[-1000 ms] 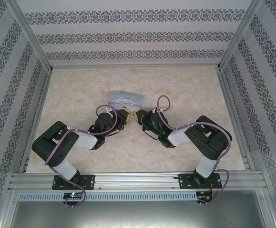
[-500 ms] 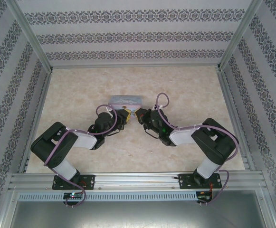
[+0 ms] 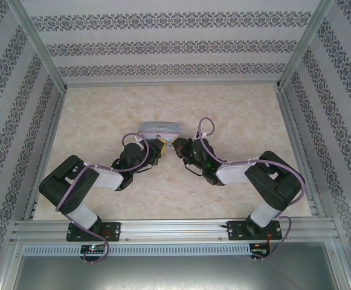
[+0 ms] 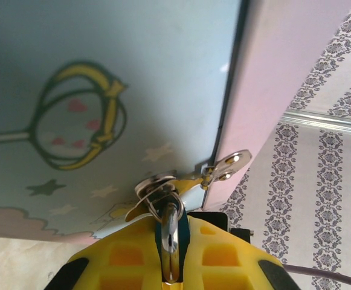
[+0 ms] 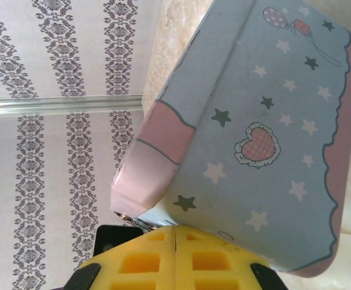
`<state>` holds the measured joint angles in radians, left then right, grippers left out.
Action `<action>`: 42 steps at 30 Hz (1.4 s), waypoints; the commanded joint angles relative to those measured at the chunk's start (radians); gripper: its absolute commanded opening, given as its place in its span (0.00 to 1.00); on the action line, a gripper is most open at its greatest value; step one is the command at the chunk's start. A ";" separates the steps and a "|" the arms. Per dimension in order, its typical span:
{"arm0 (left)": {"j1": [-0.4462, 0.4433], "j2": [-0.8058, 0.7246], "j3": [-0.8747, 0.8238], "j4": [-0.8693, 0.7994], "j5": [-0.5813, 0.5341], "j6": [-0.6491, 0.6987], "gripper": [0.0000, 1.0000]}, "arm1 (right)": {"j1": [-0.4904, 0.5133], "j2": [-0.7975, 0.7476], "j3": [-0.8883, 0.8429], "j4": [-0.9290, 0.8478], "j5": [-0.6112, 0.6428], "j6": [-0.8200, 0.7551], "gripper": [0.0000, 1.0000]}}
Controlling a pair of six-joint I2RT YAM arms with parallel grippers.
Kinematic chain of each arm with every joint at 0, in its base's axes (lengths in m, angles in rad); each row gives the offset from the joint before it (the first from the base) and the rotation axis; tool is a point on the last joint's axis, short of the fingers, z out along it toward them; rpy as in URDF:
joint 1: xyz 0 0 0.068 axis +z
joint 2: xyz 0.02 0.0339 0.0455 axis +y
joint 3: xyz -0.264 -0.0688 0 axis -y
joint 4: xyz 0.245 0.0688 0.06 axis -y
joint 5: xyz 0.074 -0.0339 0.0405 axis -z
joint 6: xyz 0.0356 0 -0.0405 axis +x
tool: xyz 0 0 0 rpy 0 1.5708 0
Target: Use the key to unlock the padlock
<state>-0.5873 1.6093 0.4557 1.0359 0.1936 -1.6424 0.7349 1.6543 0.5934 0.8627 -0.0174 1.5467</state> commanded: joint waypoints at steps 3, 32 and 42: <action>-0.057 -0.021 0.009 0.181 0.202 -0.008 0.00 | 0.031 0.004 -0.014 0.073 -0.079 0.053 0.00; -0.057 -0.081 -0.002 0.191 0.193 -0.035 0.00 | 0.059 -0.027 -0.054 0.061 -0.032 0.170 0.00; -0.057 -0.077 -0.006 0.215 0.197 -0.062 0.00 | 0.006 -0.009 -0.007 0.091 -0.160 -0.215 0.00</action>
<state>-0.5896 1.5494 0.4316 1.0397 0.2157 -1.6825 0.7319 1.6192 0.5449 0.9360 -0.0719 1.5028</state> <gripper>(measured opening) 0.098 0.064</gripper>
